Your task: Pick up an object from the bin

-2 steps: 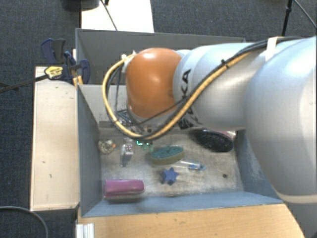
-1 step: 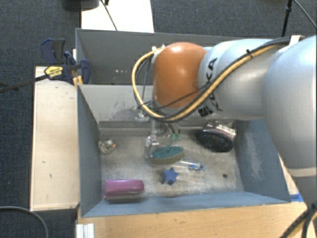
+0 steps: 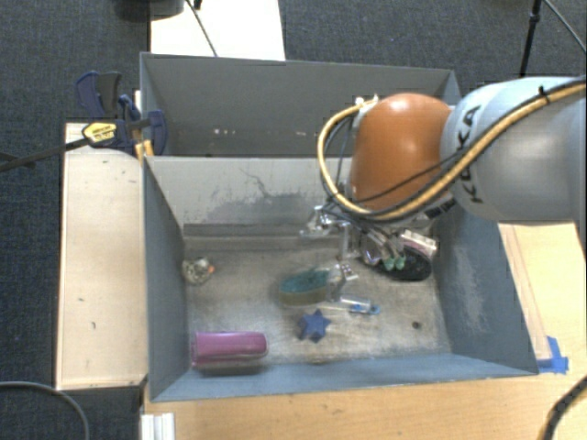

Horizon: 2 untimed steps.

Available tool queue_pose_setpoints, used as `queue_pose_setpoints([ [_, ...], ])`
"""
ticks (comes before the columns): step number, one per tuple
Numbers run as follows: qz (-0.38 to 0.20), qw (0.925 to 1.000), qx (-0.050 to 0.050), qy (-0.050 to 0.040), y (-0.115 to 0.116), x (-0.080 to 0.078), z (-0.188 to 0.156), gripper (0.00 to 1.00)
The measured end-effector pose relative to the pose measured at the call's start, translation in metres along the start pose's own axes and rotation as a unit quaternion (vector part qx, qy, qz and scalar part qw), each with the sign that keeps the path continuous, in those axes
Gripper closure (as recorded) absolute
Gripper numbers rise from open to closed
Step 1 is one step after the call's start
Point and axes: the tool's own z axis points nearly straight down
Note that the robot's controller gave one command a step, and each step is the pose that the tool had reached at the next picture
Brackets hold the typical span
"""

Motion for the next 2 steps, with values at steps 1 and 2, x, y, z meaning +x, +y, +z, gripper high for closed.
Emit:
queue_pose_setpoints([
  [1,0.100,0.9950,-0.002,-0.0038,0.0002,0.0219,0.0706,0.00],
  [2,0.102,0.9947,-0.002,-0.0084,-0.0005,0.0189,0.0673,1.00],
])
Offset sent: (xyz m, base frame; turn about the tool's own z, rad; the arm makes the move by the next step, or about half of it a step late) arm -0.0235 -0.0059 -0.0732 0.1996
